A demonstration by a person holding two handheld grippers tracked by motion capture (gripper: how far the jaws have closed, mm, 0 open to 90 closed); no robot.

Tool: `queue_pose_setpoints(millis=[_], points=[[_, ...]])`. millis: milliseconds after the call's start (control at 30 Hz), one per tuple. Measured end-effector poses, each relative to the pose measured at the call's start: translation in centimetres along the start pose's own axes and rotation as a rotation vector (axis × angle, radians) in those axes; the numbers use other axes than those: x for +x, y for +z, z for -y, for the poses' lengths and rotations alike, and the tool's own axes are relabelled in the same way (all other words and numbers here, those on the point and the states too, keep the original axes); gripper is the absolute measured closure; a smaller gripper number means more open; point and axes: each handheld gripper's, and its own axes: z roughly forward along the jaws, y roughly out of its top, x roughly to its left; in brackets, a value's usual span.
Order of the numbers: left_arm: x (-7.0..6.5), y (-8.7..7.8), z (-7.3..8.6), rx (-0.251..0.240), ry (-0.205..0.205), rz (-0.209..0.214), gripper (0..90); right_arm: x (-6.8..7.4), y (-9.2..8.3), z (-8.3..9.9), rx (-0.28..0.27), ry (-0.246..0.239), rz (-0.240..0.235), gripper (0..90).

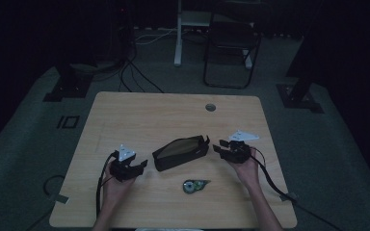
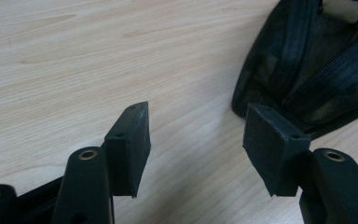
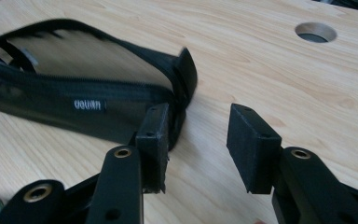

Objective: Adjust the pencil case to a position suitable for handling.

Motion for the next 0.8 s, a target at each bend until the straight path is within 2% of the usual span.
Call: queue_pose_setpoints(millis=[200,333,367,467,800], points=[[-1.1,0.6,0.0,0.018,0.028,0.014,41.3,0.2,1.2,-0.6,-0.009,0.025,-0.023,60.2],[-1.6,0.9,0.0,0.023,0.042,0.024,41.2,0.2,1.6,-0.7,-0.003,0.025,-0.021,60.6],[-2.0,1.0,0.0,0.023,0.056,0.03,41.1,0.1,2.2,-0.7,0.0,0.041,-0.019,61.8],[-2.5,1.2,-0.1,0.021,0.065,0.041,41.2,-0.3,2.4,-0.7,-0.001,0.052,-0.016,62.8],[-3.4,1.7,-0.3,0.019,0.073,0.052,41.3,-1.6,3.1,-1.0,0.0,0.088,-0.014,63.9]])
